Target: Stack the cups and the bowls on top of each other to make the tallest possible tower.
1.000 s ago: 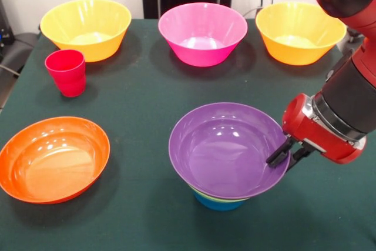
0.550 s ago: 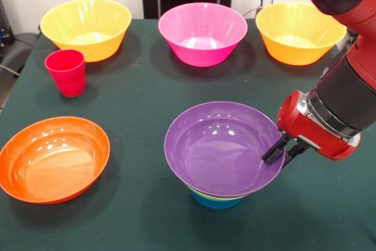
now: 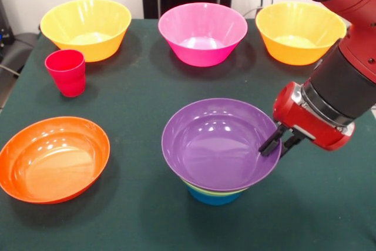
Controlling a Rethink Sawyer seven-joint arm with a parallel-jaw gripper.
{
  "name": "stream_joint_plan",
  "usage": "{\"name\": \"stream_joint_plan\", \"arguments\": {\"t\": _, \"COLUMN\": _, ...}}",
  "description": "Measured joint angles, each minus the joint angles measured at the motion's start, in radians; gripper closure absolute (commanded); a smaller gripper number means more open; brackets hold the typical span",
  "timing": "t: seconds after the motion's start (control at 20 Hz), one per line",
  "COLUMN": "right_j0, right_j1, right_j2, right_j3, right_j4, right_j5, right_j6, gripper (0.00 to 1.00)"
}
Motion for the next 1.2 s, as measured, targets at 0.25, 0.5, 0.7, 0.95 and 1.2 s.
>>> {"name": "stream_joint_plan", "arguments": {"t": 0.25, "right_j0": 0.018, "right_j1": -0.013, "right_j2": 0.014, "right_j3": 0.037, "right_j4": -0.018, "right_j5": -0.022, "right_j6": 0.000, "gripper": 1.00}}
{"name": "stream_joint_plan", "arguments": {"t": 0.5, "right_j0": 0.021, "right_j1": -0.021, "right_j2": 0.020, "right_j3": 0.057, "right_j4": -0.032, "right_j5": -0.035, "right_j6": 0.000, "gripper": 1.00}}
{"name": "stream_joint_plan", "arguments": {"t": 0.7, "right_j0": 0.021, "right_j1": -0.022, "right_j2": 0.025, "right_j3": 0.062, "right_j4": -0.032, "right_j5": -0.039, "right_j6": 0.000, "gripper": 1.00}}
{"name": "stream_joint_plan", "arguments": {"t": 0.95, "right_j0": 0.021, "right_j1": -0.023, "right_j2": 0.026, "right_j3": 0.063, "right_j4": -0.032, "right_j5": -0.039, "right_j6": 0.000, "gripper": 1.00}}
{"name": "stream_joint_plan", "arguments": {"t": 1.2, "right_j0": 0.021, "right_j1": -0.023, "right_j2": 0.027, "right_j3": 0.063, "right_j4": -0.032, "right_j5": -0.039, "right_j6": 0.000, "gripper": 1.00}}
